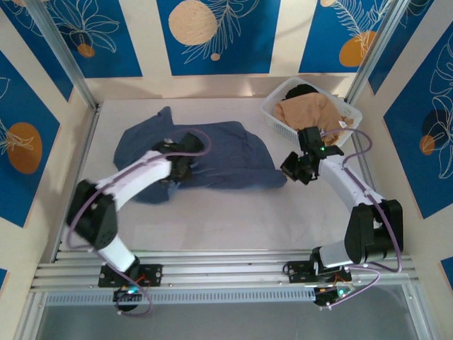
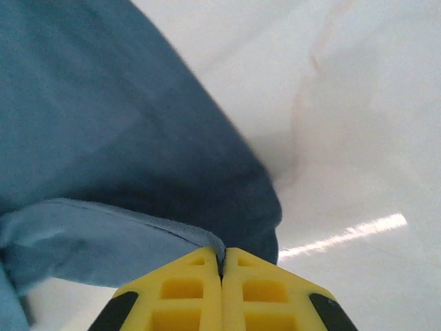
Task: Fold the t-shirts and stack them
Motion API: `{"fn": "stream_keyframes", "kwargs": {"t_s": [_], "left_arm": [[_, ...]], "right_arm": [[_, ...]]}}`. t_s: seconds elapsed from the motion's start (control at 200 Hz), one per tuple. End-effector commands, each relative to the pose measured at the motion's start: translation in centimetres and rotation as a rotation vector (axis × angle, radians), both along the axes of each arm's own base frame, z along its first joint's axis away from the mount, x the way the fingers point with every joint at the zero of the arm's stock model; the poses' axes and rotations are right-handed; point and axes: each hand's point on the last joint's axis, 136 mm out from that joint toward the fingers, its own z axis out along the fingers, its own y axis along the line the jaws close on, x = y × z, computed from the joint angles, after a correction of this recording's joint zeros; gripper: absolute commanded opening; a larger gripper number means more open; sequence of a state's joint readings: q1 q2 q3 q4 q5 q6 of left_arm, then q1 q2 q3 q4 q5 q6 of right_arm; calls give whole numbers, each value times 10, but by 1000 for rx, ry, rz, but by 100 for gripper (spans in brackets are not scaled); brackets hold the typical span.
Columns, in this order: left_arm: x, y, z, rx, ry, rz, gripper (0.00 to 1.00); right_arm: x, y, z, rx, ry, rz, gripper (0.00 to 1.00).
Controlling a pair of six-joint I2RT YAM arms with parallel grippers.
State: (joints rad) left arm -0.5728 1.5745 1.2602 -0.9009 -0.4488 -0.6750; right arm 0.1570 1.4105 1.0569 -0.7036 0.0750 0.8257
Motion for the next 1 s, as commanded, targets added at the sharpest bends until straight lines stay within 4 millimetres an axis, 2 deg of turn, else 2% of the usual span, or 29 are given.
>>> {"fn": "stream_keyframes", "kwargs": {"t_s": [0.0, 0.225, 0.32, 0.44, 0.685, 0.89, 0.995], "left_arm": [[-2, 45, 58, -2, -140, 118, 0], [-8, 95, 147, -55, -348, 209, 0], [-16, 114, 185, -40, -439, 242, 0], [-30, 135, 232, -16, -571, 300, 0], [-72, 163, 318, -23, -843, 348, 0], [-114, 182, 407, -20, -1112, 331, 0], [-118, 179, 444, -35, -1189, 290, 0]], "right_arm": [[26, 0, 43, 14, -110, -11, 0], [61, 7, 121, 67, -303, -1, 0], [67, 11, 152, 82, -371, 18, 0], [64, 11, 186, 92, -438, 26, 0], [23, 13, 252, 145, -618, 57, 0], [-34, 22, 317, 214, -842, 155, 0], [-50, 24, 340, 242, -906, 173, 0]]}}
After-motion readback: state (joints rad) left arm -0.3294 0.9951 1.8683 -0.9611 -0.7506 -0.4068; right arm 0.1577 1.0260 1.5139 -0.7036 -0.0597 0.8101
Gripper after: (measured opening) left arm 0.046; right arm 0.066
